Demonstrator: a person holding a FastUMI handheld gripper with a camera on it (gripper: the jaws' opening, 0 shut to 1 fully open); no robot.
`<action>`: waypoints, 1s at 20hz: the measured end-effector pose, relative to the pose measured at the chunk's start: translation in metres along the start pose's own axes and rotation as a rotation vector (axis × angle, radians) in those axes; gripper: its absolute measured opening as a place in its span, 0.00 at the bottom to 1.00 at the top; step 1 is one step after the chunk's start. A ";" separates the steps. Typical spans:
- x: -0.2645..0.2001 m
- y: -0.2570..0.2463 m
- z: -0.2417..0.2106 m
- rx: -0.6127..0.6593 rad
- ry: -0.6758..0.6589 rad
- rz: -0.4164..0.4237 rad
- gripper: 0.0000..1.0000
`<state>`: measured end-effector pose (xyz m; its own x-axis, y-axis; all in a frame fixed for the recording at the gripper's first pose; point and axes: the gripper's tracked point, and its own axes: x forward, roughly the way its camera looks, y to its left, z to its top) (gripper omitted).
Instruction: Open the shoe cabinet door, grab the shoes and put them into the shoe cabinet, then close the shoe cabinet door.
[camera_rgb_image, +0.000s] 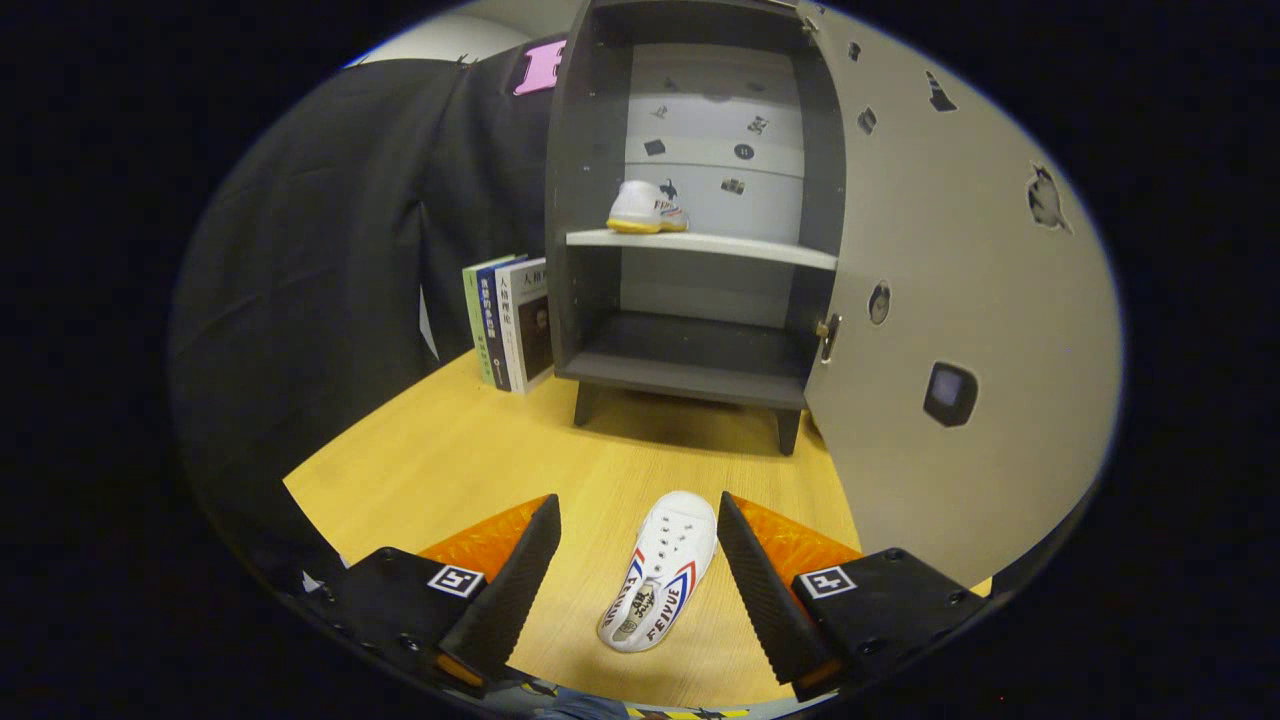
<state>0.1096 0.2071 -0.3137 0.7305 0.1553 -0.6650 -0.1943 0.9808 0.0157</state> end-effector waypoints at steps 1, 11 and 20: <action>0.009 0.001 -0.010 0.002 0.028 0.001 0.99; 0.073 0.017 -0.081 -0.002 0.245 0.020 0.99; 0.109 0.020 -0.114 -0.001 0.377 0.005 0.89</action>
<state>0.1104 0.2301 -0.4710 0.4370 0.1054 -0.8933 -0.1982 0.9800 0.0186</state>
